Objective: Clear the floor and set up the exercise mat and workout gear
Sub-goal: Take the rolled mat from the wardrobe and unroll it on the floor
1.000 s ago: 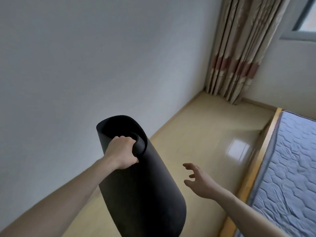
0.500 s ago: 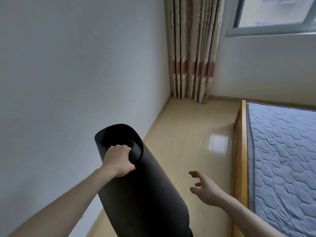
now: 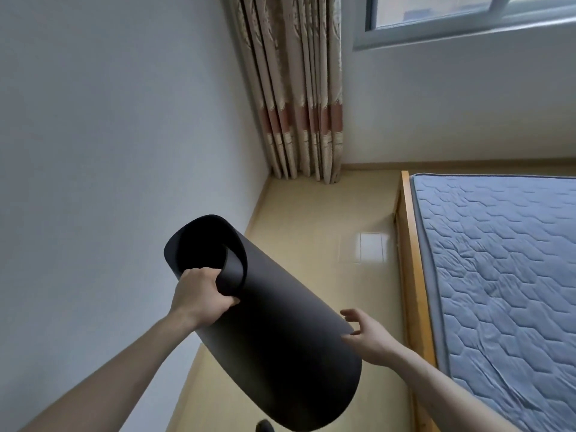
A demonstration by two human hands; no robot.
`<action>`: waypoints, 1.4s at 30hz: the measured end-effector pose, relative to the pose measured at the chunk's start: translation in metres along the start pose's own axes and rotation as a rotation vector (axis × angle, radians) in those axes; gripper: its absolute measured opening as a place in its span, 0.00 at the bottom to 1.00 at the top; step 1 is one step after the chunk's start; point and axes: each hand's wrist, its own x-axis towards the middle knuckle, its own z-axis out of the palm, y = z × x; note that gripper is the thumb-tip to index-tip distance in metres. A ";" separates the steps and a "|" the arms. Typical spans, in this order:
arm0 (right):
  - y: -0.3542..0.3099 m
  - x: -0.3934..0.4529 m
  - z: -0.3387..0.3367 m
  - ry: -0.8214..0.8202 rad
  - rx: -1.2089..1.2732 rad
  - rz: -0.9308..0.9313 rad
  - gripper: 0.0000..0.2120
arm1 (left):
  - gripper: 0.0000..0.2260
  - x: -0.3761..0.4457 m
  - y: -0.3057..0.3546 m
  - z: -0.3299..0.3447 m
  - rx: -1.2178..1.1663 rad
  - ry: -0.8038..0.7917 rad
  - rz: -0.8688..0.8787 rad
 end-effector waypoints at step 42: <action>0.057 0.453 -0.145 0.377 0.506 0.723 0.25 | 0.15 0.591 0.102 0.268 -0.671 -0.597 0.155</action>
